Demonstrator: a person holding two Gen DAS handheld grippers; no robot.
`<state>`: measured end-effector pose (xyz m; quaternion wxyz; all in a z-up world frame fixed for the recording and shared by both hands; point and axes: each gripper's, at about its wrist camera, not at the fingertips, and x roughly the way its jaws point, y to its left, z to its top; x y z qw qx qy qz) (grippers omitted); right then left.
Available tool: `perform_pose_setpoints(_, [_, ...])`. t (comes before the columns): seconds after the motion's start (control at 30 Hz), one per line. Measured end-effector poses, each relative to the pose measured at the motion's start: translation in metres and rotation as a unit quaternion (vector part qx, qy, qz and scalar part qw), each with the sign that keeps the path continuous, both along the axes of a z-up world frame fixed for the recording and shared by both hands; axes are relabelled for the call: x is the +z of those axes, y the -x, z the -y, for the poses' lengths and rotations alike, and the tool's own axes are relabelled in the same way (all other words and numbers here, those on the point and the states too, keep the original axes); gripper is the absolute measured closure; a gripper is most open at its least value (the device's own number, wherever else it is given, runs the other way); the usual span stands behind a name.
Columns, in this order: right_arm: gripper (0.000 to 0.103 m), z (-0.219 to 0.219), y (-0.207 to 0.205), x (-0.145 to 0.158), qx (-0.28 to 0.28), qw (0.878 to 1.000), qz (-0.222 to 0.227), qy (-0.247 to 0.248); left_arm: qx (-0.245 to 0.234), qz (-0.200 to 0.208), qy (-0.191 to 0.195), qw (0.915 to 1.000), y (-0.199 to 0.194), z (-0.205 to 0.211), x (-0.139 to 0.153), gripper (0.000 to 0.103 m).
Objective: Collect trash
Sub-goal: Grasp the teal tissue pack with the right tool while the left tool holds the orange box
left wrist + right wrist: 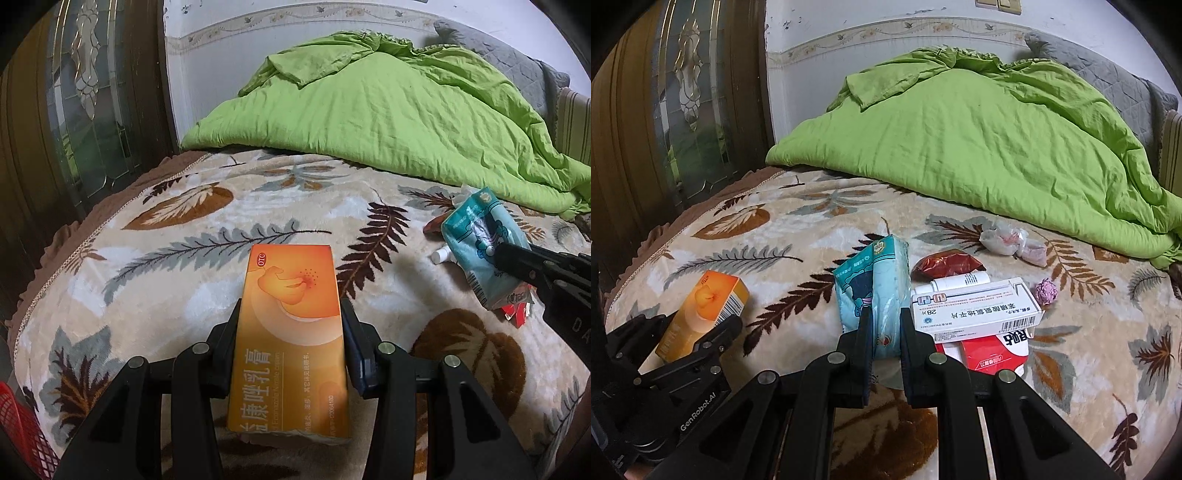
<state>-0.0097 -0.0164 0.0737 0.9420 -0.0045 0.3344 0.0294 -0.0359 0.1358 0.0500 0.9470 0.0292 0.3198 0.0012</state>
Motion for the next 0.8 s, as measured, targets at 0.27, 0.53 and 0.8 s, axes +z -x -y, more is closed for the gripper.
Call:
perform_pose_setpoints(0.27, [0.089, 0.001, -0.002, -0.002, -0.002, 1.0, -0.007, 0.005, 0.002, 0.001, 0.001, 1.0, 0.001, -0.001, 0.002, 0.058])
perform_pose_setpoints(0.53, [0.089, -0.002, -0.003, -0.007, -0.003, 1.0, -0.017, 0.024, 0.004, 0.0, 0.002, 1.0, 0.001, -0.002, 0.002, 0.058])
perform_pose_setpoints(0.8, [0.089, -0.01, -0.003, -0.011, -0.006, 0.998, -0.02, 0.067, 0.004, -0.002, 0.006, 1.0, 0.001, -0.003, 0.003, 0.057])
